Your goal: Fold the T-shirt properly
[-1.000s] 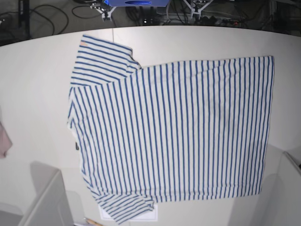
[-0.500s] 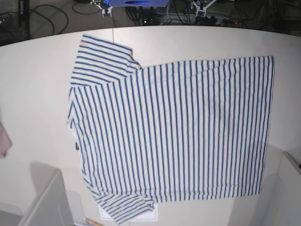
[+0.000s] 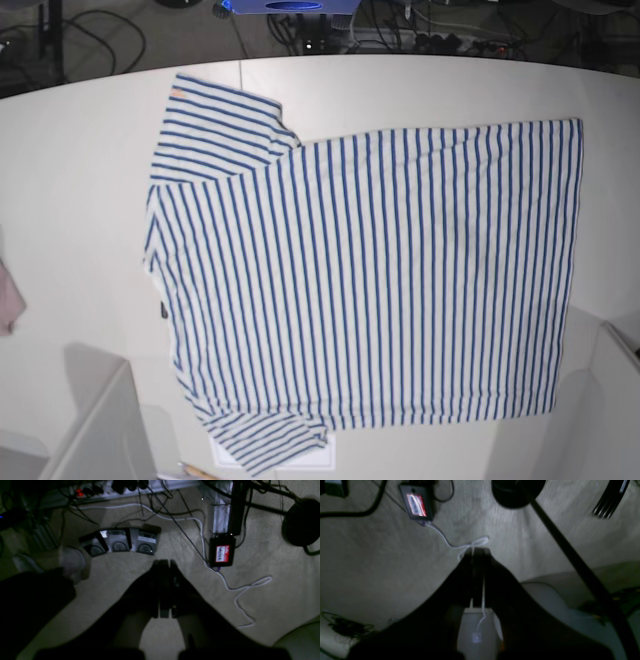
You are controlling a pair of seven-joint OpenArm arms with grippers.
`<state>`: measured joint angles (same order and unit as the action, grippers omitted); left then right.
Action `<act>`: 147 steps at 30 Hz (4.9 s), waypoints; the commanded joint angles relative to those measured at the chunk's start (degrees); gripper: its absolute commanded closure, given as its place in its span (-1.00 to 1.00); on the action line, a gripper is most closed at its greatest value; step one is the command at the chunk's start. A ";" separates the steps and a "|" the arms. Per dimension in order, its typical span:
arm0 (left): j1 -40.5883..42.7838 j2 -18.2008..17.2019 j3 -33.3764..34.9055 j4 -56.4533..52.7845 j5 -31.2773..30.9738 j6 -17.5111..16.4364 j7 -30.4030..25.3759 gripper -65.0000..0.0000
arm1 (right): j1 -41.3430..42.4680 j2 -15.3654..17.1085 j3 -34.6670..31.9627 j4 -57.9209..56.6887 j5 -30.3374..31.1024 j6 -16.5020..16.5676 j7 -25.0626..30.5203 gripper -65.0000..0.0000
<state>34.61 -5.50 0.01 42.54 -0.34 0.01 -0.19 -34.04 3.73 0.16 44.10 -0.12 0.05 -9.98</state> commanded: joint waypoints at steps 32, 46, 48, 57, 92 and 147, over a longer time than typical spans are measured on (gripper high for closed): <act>37.43 -0.26 -20.54 70.99 -2.78 0.03 -0.21 1.00 | -18.49 -2.89 16.93 70.32 0.16 0.17 -23.82 1.00; 26.88 2.38 -24.85 71.08 -3.22 -0.14 0.41 1.00 | -3.19 -9.75 21.07 71.11 0.25 5.44 -26.46 1.00; 25.30 2.46 -25.02 71.08 -3.31 -0.14 0.41 1.00 | -0.73 -11.07 22.91 71.02 0.25 10.19 -26.73 1.00; 19.15 2.29 -25.29 70.82 -3.49 -0.14 0.41 -0.09 | 6.48 -10.89 29.77 70.76 17.31 13.35 -38.42 1.00; 7.37 -3.16 -58.78 59.30 -40.50 -38.03 28.10 -0.41 | 6.04 0.71 26.25 48.87 51.24 16.52 -45.54 0.13; -15.31 -2.81 -57.73 31.35 -40.85 -37.77 45.77 -0.14 | 6.04 1.15 24.58 44.56 51.24 16.52 -41.41 1.00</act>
<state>18.57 -8.43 -57.91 74.13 -43.64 -38.24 42.02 -26.89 4.54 24.75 88.82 55.35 18.61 -48.64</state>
